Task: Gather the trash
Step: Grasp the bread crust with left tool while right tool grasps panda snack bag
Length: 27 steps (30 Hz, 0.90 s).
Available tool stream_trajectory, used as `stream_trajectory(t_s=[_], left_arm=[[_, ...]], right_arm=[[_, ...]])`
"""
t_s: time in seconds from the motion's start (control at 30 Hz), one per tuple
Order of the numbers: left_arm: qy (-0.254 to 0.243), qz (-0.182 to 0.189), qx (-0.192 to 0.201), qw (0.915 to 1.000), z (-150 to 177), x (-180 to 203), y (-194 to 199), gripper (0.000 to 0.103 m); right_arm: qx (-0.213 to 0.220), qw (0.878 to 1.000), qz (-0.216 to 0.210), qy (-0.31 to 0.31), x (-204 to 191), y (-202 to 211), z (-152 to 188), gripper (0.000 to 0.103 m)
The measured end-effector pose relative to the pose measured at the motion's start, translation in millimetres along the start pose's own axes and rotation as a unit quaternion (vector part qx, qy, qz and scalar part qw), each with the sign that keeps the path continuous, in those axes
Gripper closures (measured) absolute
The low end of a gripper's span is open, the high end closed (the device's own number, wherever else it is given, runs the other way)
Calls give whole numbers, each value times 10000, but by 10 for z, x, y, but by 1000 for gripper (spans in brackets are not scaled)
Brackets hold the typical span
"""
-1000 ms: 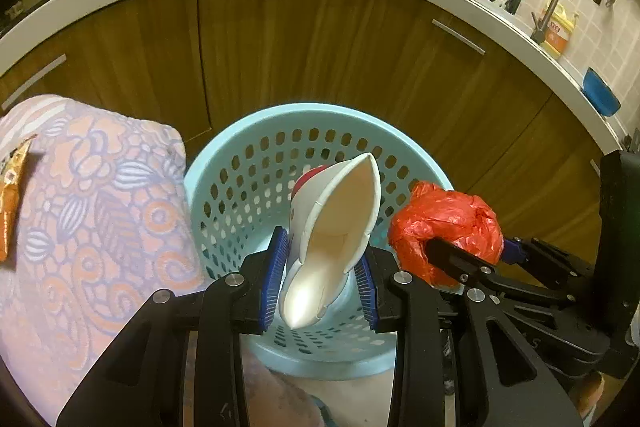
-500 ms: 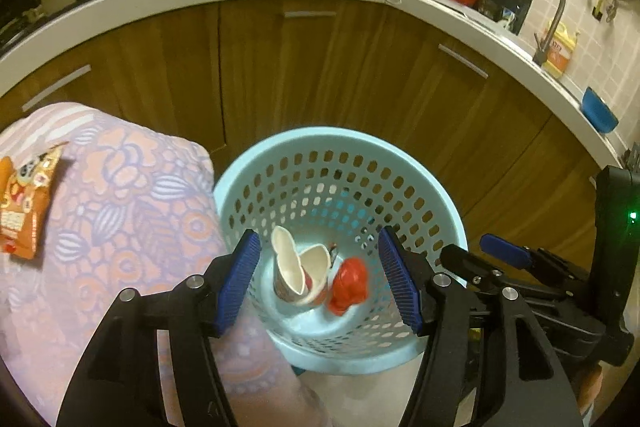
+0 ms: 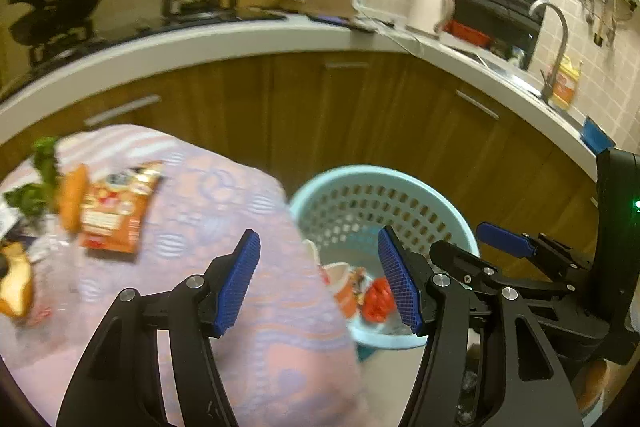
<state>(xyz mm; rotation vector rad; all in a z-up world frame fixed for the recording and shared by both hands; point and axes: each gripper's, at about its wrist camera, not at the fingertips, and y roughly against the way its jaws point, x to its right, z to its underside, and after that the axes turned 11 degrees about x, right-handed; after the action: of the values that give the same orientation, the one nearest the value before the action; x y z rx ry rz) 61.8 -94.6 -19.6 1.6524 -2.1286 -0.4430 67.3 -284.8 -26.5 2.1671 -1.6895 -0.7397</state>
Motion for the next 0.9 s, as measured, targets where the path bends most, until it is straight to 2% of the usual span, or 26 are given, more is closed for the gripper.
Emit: stream_trajectory(t_s=[0.23, 0.53, 0.7, 0.9], left_arm=[[341, -532, 454, 9970, -126, -529, 466, 44], [1011, -1460, 684, 9817, -61, -1462, 989, 43], [1419, -1886, 533, 9703, 190, -1924, 1179, 41], [1869, -1941, 146, 9629, 393, -2247, 1091, 41]], right_arm=[[142, 9979, -378, 506, -669, -3, -129, 33], [154, 9919, -937, 848, -1509, -213, -133, 37], [22, 9888, -1264, 797, -1845, -522, -36, 54], [-194, 9885, -1200, 900, -2038, -783, 145, 56]])
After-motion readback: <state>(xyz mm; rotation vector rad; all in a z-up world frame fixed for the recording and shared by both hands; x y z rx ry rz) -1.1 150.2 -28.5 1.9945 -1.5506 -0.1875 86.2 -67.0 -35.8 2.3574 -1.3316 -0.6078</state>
